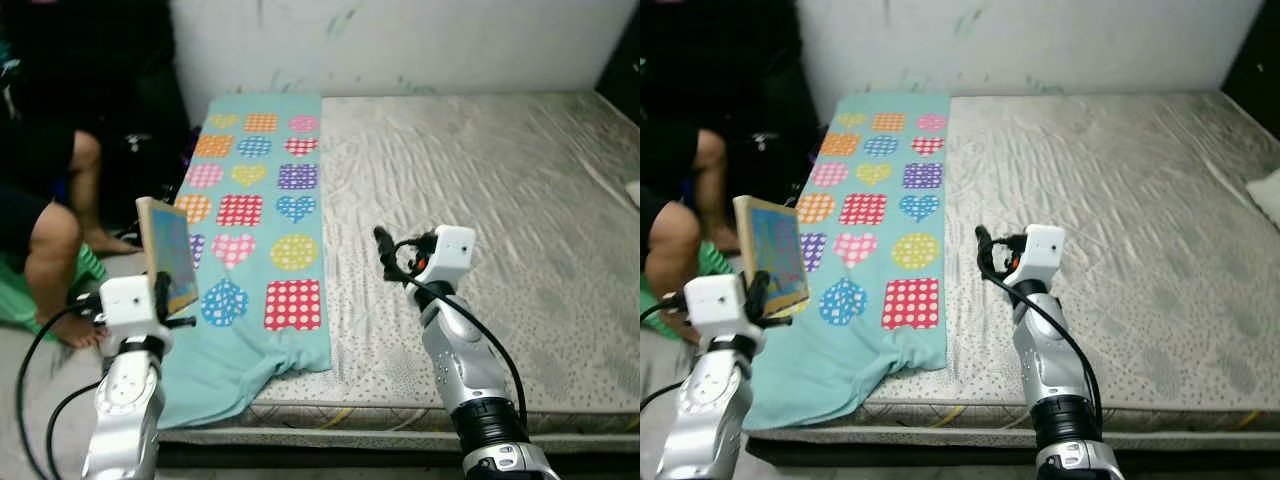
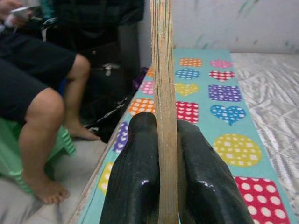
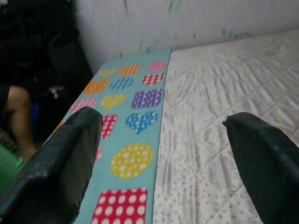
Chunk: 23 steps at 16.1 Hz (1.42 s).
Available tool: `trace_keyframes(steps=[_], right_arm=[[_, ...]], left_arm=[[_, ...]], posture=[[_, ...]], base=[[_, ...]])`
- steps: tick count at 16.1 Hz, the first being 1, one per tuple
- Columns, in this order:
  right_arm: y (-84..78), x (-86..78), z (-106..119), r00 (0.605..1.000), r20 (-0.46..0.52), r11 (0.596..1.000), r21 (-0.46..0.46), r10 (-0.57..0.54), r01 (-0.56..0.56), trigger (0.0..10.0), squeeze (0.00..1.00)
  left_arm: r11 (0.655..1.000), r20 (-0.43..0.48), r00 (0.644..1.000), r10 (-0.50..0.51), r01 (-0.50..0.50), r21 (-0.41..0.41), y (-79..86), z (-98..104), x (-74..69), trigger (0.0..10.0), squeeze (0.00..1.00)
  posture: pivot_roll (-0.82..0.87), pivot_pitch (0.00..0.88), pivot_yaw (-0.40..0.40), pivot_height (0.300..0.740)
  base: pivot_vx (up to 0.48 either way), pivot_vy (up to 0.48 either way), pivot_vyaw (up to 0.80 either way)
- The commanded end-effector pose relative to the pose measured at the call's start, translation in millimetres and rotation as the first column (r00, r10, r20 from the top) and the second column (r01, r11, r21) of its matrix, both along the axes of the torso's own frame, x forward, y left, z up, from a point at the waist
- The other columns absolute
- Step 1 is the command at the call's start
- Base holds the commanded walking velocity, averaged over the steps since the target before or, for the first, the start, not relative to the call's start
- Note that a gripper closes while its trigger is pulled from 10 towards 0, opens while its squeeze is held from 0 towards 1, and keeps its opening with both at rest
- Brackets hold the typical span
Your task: Clean up the room
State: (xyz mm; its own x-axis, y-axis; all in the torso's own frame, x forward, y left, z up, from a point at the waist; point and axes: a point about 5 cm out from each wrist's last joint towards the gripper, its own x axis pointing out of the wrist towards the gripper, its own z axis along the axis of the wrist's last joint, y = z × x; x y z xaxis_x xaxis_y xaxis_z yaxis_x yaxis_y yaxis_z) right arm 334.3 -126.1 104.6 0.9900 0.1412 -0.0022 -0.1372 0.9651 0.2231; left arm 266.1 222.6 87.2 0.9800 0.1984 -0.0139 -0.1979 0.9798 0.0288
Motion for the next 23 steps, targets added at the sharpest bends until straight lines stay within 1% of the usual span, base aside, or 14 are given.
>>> trace_keyframes(steps=[1,5,6,7,8,10,11,13,14,15,17,20,23], right_arm=[[2.1,-0.7,-0.8,1.000,0.003,1.000,-0.011,0.016,-0.016,10.0,0.00],[-6.2,-4.3,-9.0,1.000,-0.010,0.999,-0.032,-0.016,0.016,10.0,0.00],[-12.4,-6.5,-10.3,0.999,-0.010,0.998,-0.046,-0.043,0.042,10.0,0.00],[-23.3,-10.8,-10.7,0.997,-0.001,0.996,-0.056,-0.073,0.073,10.0,0.00],[-29.4,-13.9,-10.5,0.997,0.003,0.994,-0.068,-0.083,0.083,10.0,0.00],[-44.7,-23.7,-11.5,0.997,0.027,0.986,-0.143,-0.078,0.081,10.0,0.00],[-61.4,-34.8,-15.4,0.996,0.018,0.979,-0.184,-0.090,0.091,10.0,0.00],[-81.4,-49.3,-16.9,0.994,0.004,0.969,-0.224,-0.106,0.104,10.0,0.00],[-86.3,-53.8,-16.8,0.994,0.001,0.966,-0.236,-0.110,0.107,10.0,0.00],[-88.9,-57.8,-17.9,0.994,-0.007,0.965,-0.240,-0.113,0.108,10.0,0.00],[-88.2,-61.4,-18.8,0.994,-0.020,0.966,-0.241,-0.107,0.099,10.0,0.00],[-78.7,-59.5,-15.1,0.997,-0.018,0.967,-0.245,-0.077,0.070,10.0,0.00],[-77.5,-60.9,-14.0,0.997,-0.020,0.967,-0.247,-0.074,0.067,10.0,0.00]], left_arm=[[1.000,0.055,0.998,0.004,-0.004,0.002,2.3,13.3,1.6,10.0,0.00],[1.000,0.046,0.999,0.016,-0.015,-0.025,2.8,10.2,-1.3,10.0,0.00],[1.000,0.042,0.999,0.005,-0.004,-0.027,1.0,9.6,-0.8,10.0,0.00],[0.999,0.032,0.999,-0.004,0.005,-0.035,0.3,7.3,-2.1,10.0,0.00],[0.999,0.026,1.000,-0.006,0.007,-0.044,0.8,5.9,-3.8,10.0,0.00],[0.999,0.013,1.000,-0.006,0.006,-0.054,2.6,2.7,-15.4,10.0,0.00],[0.998,-0.008,1.000,-0.020,0.020,-0.054,2.7,-1.2,-30.9,10.0,0.00],[0.998,-0.039,0.999,-0.029,0.027,-0.063,3.6,-5.9,-49.7,10.0,0.00],[0.997,-0.052,0.998,-0.033,0.029,-0.074,4.3,-8.6,-56.3,10.0,0.00],[0.996,-0.060,0.998,-0.032,0.026,-0.089,4.7,-10.9,-60.3,10.0,0.00],[0.995,-0.064,0.997,-0.035,0.029,-0.095,3.0,-10.3,-61.3,10.0,0.00],[0.991,-0.050,0.997,-0.060,0.054,-0.120,-4.1,-5.2,-55.6,10.0,0.00],[0.989,-0.058,0.997,-0.060,0.052,-0.138,-5.1,-5.5,-55.6,10.0,0.00]], posture=[[0.02,0.010,-0.009,0.740],[0.00,0.023,-0.013,0.740],[-0.02,0.027,-0.017,0.740],[-0.04,0.035,-0.027,0.740],[-0.05,0.036,-0.027,0.740],[-0.08,0.045,-0.020,0.740],[-0.09,0.047,-0.015,0.740],[-0.10,0.057,-0.010,0.740],[-0.10,0.060,-0.008,0.740],[-0.11,0.065,-0.008,0.740],[-0.11,0.070,-0.012,0.740],[-0.11,0.078,-0.014,0.740],[-0.12,0.088,-0.011,0.740]], base=[[0.000,0.000,0.00],[0.000,0.000,0.00],[0.000,0.000,-0.67],[0.000,0.000,-0.58],[0.000,0.000,0.00],[0.000,0.000,0.00],[0.000,0.000,0.00],[0.000,0.000,0.00],[0.000,0.000,0.00],[0.000,0.000,0.00],[0.000,0.000,0.00],[0.000,0.000,-0.45],[0.000,0.090,0.00]])
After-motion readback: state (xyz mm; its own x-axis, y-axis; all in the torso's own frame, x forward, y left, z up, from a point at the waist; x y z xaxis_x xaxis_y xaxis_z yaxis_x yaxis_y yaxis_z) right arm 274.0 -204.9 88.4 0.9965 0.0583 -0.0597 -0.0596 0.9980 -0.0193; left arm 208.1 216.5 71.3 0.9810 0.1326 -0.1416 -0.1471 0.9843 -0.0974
